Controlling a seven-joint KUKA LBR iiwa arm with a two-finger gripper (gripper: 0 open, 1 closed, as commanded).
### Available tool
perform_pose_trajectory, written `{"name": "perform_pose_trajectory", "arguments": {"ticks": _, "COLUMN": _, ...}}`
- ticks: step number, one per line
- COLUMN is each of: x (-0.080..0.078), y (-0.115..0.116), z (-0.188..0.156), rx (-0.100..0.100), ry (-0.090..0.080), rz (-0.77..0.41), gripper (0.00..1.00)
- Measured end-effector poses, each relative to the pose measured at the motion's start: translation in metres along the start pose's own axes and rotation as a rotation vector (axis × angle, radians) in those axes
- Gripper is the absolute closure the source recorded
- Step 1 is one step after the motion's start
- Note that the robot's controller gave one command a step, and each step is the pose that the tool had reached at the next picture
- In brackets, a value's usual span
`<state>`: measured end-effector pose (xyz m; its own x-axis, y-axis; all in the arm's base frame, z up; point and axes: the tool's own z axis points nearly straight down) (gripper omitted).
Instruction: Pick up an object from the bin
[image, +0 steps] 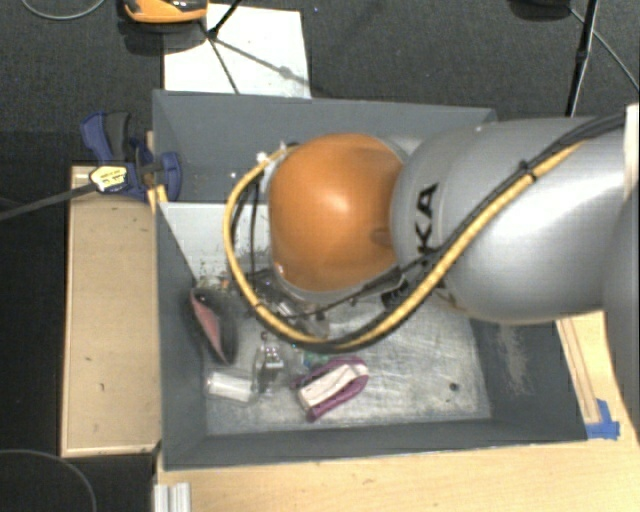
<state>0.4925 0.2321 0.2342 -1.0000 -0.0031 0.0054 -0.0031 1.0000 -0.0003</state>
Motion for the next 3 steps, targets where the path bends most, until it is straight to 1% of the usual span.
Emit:
{"name": "perform_pose_trajectory", "arguments": {"ticks": 1, "x": -0.005, "y": -0.026, "z": 0.101, "rx": 0.003, "ry": 0.000, "rz": -0.072, "gripper": 0.00}}
{"name": "perform_pose_trajectory", "arguments": {"ticks": 2, "x": -0.002, "y": -0.014, "z": 0.159, "rx": 0.001, "ry": -0.002, "rz": -0.074, "gripper": 0.00}}
{"name": "perform_pose_trajectory", "arguments": {"ticks": 3, "x": -0.004, "y": -0.014, "z": 0.155, "rx": -0.001, "ry": -0.006, "rz": -0.066, "gripper": 1.00}}
